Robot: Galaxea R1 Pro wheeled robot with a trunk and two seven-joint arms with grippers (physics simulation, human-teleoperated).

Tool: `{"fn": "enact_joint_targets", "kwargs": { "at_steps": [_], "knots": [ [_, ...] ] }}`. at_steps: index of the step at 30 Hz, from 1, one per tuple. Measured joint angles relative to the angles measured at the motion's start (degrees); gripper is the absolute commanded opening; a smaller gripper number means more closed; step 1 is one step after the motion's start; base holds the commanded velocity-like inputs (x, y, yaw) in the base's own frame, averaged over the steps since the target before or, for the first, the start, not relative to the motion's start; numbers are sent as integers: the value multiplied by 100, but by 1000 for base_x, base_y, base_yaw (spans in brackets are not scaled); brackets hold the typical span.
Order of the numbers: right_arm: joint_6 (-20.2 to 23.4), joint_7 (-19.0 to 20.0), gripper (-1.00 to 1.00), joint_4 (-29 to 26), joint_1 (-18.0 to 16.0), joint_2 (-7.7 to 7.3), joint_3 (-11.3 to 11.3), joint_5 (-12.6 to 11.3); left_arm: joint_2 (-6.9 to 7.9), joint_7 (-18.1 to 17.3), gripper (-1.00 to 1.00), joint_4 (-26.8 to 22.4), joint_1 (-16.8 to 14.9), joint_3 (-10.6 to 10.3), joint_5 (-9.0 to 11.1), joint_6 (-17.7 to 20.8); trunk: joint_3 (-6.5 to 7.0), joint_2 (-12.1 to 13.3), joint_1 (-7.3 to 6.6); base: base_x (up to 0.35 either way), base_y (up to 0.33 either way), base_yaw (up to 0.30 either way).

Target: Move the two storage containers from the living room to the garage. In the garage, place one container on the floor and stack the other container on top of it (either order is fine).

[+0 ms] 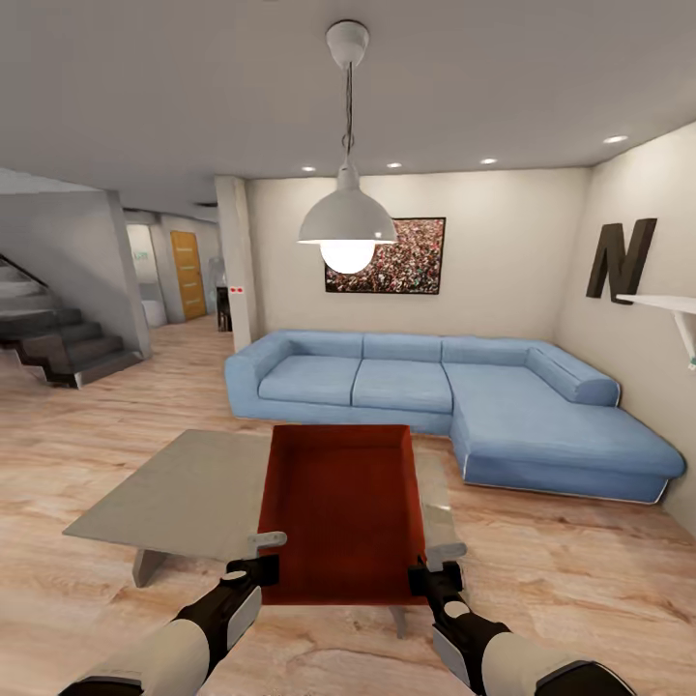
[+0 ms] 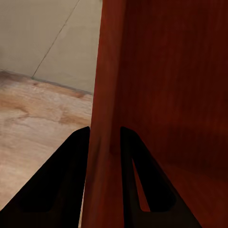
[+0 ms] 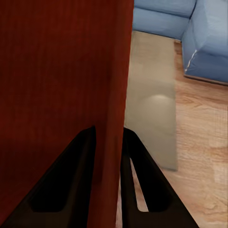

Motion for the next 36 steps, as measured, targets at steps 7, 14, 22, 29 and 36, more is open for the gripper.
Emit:
{"fn": "enact_joint_targets", "kwargs": {
  "at_steps": [7, 14, 22, 29, 36],
  "knots": [
    [0, 1, -100, 0, 0, -1, -2, 2, -1, 1, -100, 0, 0, 0, 0, 0, 0, 0, 0, 0, 0, 300],
    [1, 0, -100, 0, 0, 0, -2, 3, 0, 0, -100, 1, 0, 1, 0, 0, 0, 0, 0, 0, 0, 300],
    [0, 0, -100, 0, 0, 0, -1, 1, 0, 0, -100, 0, 0, -1, 0, 0, 0, 0, 0, 0, 0, 300],
    [0, 0, -100, 0, 0, 0, -3, 3, 0, 0, -100, 0, 0, 0, 0, 0, 0, 0, 0, 0, 0, 300],
    [0, 0, -100, 0, 0, 0, -4, 4, 0, 0, -100, 0, 0, 0, 0, 0, 0, 0, 0, 0, 0, 300]
  ]
}}
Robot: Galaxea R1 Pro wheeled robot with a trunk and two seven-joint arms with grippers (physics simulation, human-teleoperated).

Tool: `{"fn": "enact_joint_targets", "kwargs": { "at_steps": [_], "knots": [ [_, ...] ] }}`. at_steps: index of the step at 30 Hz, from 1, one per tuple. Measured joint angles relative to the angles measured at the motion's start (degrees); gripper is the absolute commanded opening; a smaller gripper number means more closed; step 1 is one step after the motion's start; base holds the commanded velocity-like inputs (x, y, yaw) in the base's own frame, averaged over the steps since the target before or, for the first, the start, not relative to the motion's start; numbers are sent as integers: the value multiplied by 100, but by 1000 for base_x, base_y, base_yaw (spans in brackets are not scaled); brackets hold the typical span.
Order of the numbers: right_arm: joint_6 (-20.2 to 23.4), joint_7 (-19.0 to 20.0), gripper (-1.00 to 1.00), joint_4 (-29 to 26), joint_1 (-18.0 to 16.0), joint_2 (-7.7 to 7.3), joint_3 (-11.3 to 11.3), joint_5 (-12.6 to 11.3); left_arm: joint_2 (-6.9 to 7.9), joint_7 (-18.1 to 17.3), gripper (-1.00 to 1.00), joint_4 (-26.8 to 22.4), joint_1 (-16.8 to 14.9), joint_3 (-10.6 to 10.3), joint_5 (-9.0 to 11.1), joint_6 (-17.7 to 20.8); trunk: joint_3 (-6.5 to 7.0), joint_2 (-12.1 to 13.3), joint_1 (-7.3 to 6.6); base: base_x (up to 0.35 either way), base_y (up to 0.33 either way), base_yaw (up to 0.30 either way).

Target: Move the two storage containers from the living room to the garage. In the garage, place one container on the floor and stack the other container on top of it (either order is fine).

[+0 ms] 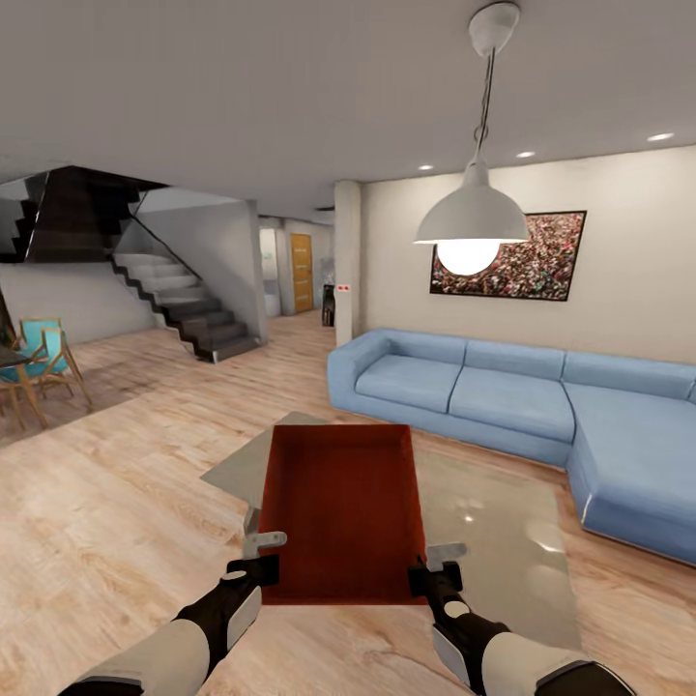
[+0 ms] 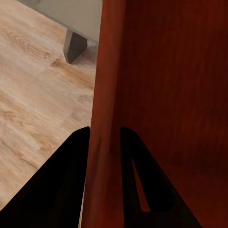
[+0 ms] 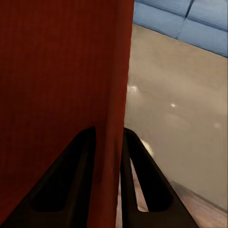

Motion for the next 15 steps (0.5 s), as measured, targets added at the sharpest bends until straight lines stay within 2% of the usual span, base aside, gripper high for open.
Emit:
{"fn": "enact_joint_targets", "kwargs": {
  "at_steps": [15],
  "knots": [
    [0, 0, -100, 0, 0, 0, 0, -1, 0, 0, -100, 0, 0, -1, 0, 0, 0, 0, 0, 0, 0, 300]
  ]
}}
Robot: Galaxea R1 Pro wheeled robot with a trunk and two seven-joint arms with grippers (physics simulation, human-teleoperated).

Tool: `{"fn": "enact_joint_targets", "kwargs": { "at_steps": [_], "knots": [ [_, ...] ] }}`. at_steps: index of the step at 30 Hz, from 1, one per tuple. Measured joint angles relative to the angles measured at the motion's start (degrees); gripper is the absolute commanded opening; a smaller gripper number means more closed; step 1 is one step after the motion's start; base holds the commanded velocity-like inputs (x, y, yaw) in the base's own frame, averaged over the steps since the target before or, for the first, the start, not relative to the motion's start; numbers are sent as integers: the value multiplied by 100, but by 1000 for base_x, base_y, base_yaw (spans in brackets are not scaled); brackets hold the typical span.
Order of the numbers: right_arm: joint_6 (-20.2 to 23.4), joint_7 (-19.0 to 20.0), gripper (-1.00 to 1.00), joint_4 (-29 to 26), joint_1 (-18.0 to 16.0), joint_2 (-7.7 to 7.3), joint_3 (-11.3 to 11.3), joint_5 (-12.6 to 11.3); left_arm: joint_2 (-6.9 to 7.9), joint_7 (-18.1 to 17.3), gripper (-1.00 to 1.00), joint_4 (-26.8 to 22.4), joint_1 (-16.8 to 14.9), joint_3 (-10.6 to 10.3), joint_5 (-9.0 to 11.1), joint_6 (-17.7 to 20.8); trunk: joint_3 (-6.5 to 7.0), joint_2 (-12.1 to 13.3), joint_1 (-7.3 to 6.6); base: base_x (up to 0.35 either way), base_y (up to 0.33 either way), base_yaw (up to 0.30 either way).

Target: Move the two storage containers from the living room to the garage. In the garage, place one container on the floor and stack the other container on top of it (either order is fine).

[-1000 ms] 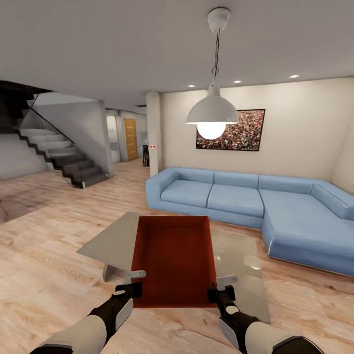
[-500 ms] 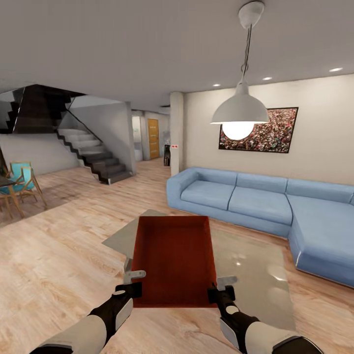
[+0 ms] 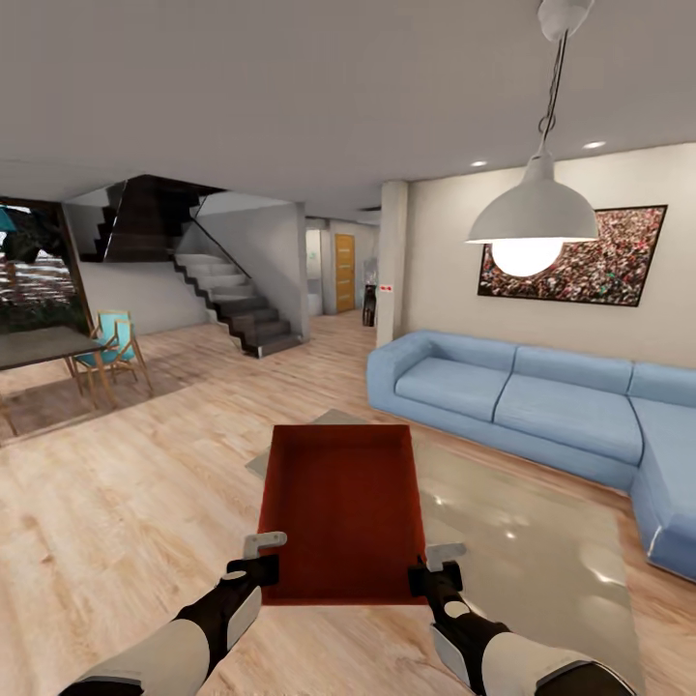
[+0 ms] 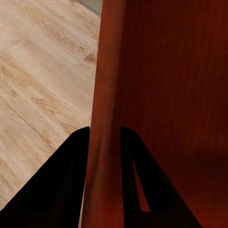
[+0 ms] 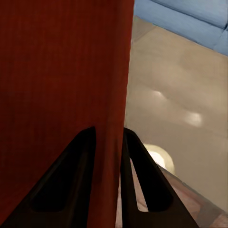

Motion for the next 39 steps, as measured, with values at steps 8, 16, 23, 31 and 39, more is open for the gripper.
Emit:
{"fn": "enact_joint_targets", "kwargs": {
  "at_steps": [8, 16, 23, 31, 39],
  "knots": [
    [0, 0, -100, 0, 0, 0, -4, 4, 0, 0, -100, 0, 0, 0, 0, 0, 0, 0, 0, 0, 0, 300],
    [0, 0, -100, 0, 0, 0, -5, 5, 0, 0, -100, 0, 0, 0, 0, 0, 0, 0, 0, 0, 0, 300],
    [0, 0, -100, 0, 0, 0, -4, 4, 0, 0, -100, 0, 0, 0, 0, 0, 0, 0, 0, 0, 0, 300],
    [0, 0, -100, 0, 0, 0, -4, 3, 0, 0, -100, 0, 0, 1, 0, 0, 0, 0, 0, 0, 0, 300],
    [0, 0, -100, 0, 0, 0, -4, 4, 0, 0, -100, 0, 0, 0, 0, 0, 0, 0, 0, 0, 0, 300]
  ]
}}
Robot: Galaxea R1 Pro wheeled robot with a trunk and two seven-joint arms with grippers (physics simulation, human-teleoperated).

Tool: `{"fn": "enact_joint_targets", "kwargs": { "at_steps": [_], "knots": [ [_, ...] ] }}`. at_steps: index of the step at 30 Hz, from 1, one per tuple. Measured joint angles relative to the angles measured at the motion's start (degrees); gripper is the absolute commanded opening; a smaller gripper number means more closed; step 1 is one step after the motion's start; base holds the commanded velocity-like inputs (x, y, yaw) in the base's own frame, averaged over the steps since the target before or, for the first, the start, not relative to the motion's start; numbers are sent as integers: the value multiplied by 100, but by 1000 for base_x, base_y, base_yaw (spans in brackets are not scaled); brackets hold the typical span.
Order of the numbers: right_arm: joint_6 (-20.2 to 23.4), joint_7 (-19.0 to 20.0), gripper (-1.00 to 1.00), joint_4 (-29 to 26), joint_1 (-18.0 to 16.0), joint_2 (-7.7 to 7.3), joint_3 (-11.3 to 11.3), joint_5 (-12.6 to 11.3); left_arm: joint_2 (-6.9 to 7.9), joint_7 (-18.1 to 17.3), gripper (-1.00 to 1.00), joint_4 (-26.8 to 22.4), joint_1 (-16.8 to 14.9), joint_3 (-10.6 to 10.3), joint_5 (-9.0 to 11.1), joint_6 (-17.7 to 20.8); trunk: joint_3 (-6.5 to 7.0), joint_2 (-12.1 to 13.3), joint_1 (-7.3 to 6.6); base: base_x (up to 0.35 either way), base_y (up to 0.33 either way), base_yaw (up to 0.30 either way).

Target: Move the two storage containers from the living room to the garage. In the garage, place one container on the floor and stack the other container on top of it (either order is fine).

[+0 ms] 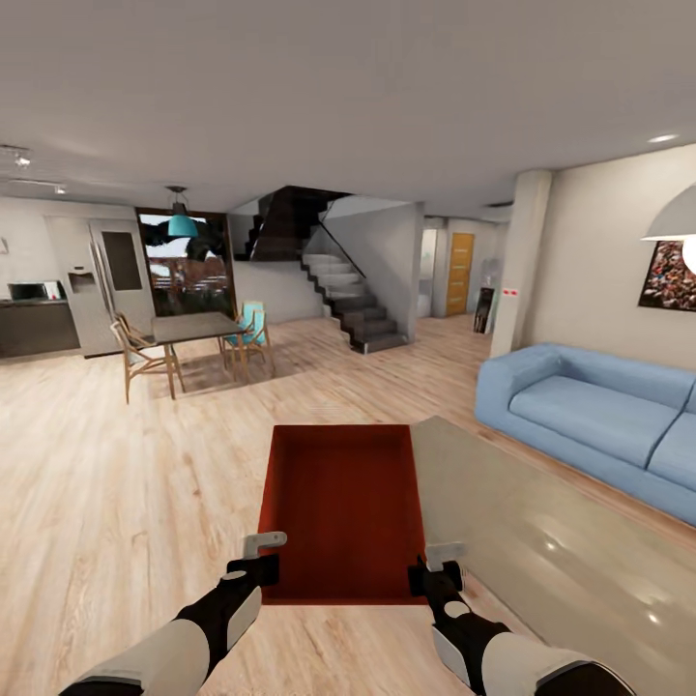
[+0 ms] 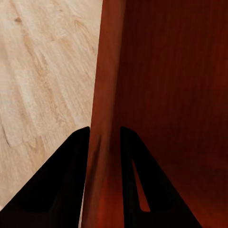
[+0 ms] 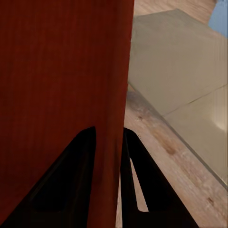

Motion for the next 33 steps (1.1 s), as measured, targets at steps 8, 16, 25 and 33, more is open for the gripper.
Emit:
{"fn": "enact_joint_targets", "kwargs": {
  "at_steps": [8, 16, 25, 33],
  "knots": [
    [-11, -1, -100, 1, 0, 0, 1, -5, 0, 0, -100, -7, 0, -4, 1, 0, 0, 0, 0, 0, 0, 300],
    [-12, 0, -100, 1, 0, -1, 1, -6, -1, 2, -100, -8, 0, -5, 1, 0, 0, 0, 0, 0, 0, 300],
    [-12, -1, -100, 1, 0, 0, 0, -5, 0, 1, -100, -8, 0, -5, 1, 0, 0, 0, 0, 0, 0, 300],
    [-18, 12, -100, 1, 0, -13, -53, 48, -13, 15, -100, -7, -1, -2, -4, 0, 0, 0, 0, 0, 0, 136]
  ]
}}
